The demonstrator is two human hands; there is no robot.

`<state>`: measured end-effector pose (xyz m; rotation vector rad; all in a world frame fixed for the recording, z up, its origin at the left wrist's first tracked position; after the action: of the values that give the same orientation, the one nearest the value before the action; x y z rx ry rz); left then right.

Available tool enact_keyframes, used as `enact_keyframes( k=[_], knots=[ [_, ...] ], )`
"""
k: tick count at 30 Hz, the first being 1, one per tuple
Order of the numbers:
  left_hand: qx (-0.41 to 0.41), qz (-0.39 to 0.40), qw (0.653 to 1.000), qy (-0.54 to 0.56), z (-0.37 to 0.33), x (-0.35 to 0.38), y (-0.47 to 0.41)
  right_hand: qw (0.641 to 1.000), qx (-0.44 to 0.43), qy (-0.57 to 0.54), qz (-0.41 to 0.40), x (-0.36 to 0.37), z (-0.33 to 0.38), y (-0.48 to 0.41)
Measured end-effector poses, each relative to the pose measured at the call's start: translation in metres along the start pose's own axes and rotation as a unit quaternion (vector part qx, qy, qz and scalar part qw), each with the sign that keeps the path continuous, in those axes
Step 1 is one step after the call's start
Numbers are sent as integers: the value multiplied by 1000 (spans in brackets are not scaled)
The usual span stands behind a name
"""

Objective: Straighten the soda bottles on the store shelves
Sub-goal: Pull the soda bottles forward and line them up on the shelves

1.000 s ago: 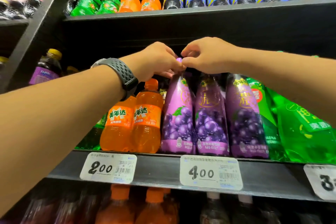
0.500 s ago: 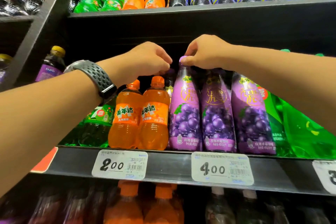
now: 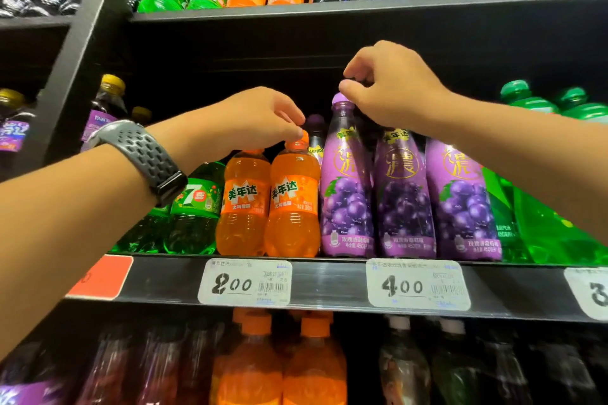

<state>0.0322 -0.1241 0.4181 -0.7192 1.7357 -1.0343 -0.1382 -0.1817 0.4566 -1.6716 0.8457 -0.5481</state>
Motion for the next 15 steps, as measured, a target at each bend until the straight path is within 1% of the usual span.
enact_keyframes(
  k=[2,5,7,9,11,15],
  knots=[
    [16,-17,998,-57,2,-6,4,999,-39,-6,0,-4,17,12],
    [64,-67,981,-172,2,-19,14,993,-86,25,74,7,45,23],
    [62,-65,973,-212,9,-25,19,987,-102,35,115,16,58,25],
    [43,-36,974,-221,18,-26,23,981,-114,46,149,22,67,28],
    [32,-27,980,-197,24,-27,26,978,-113,42,168,27,68,30],
    [25,-39,987,-156,25,-27,34,983,-102,28,148,25,70,36]
  ],
)
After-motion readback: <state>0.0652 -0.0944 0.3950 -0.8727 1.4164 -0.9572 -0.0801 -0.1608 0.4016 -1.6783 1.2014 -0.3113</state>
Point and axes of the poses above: each hand's wrist, its own y-axis away from the middle knuckle, its own x-axis out of the palm, z = x × y, the point moved 4 cm from there along -y, towards the middle knuckle, and after that the axes turned 8 degrees about y, right-handed, at the moved point
